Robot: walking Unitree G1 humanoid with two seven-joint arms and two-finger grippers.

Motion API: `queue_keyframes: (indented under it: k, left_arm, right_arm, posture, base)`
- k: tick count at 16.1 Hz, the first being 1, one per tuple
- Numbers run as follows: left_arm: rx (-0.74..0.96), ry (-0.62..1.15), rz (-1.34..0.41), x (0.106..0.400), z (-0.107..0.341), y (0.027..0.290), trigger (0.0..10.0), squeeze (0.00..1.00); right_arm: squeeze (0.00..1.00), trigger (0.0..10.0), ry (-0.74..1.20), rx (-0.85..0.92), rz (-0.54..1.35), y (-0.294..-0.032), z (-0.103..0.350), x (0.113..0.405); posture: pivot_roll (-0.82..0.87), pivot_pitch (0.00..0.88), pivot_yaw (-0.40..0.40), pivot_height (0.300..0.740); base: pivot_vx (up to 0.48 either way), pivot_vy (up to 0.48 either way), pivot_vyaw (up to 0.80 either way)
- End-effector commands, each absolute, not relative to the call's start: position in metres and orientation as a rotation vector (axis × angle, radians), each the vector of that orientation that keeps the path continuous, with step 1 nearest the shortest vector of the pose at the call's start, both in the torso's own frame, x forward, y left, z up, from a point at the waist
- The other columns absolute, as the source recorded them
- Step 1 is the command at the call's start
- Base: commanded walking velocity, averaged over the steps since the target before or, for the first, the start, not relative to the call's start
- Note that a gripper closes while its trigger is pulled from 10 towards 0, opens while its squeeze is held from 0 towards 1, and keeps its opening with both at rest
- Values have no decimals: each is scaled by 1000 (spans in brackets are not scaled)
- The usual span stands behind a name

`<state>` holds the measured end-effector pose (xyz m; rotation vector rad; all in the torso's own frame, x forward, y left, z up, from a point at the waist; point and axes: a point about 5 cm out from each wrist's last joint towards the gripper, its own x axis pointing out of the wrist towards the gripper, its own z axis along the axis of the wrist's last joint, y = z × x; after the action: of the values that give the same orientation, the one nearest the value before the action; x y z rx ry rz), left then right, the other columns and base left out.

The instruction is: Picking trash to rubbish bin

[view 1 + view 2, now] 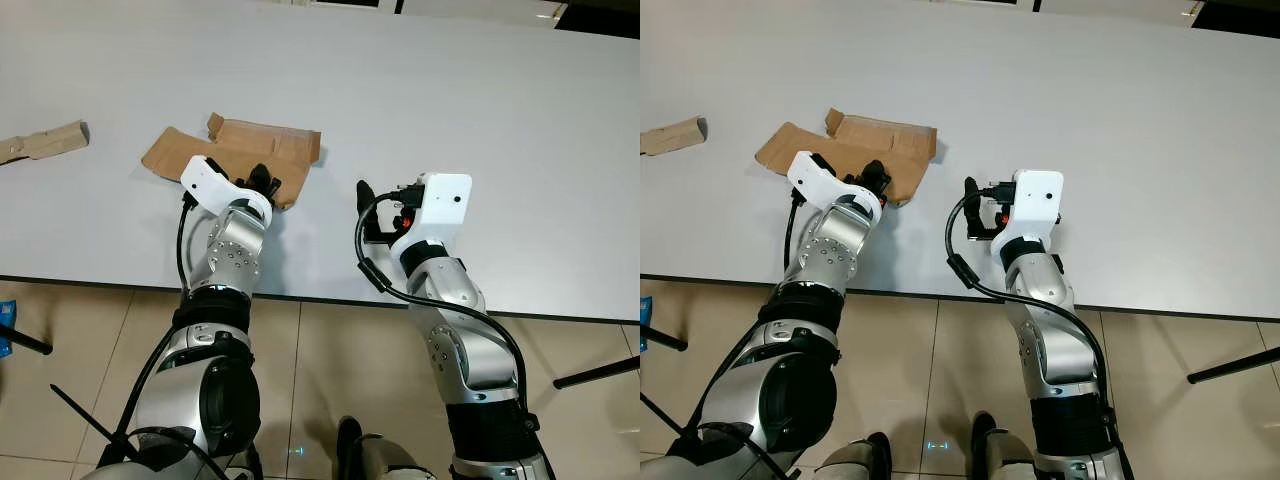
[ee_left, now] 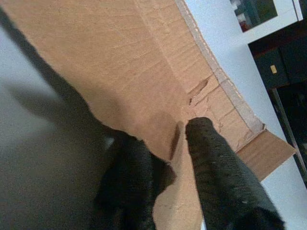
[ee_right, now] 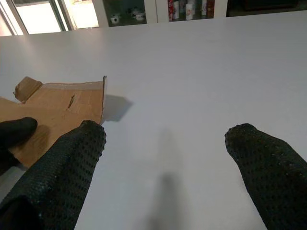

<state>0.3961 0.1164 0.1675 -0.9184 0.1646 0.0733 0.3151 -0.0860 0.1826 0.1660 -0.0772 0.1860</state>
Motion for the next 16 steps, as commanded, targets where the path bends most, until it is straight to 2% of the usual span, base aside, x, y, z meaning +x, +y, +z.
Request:
queue_keyframes:
  k: [1, 11, 15, 16]
  left_arm:
    - [-933, 381, 106, 382, 121, 101, 0, 0]
    - [-927, 363, 77, 385, 128, 97, 0, 0]
    - [-798, 280, 35, 386, 140, 105, 0, 0]
    - [-777, 266, 29, 386, 142, 106, 2549, 0]
  right_arm:
    - [0, 10000, -84, 172, 199, -86, 186, 313]
    - [0, 10000, -84, 176, 200, -86, 185, 318]
    - [0, 10000, -107, 180, 209, -83, 189, 327]
    - [0, 10000, -111, 183, 212, -82, 190, 328]
  posture:
    - [-178, 263, -70, 740]
    - [-156, 235, -60, 740]
    - [-115, 177, -53, 740]
    - [-109, 169, -52, 740]
  base:
    - [0, 0, 0]
    - [0, 0, 0]
    - [0, 0, 0]
    - [0, 0, 0]
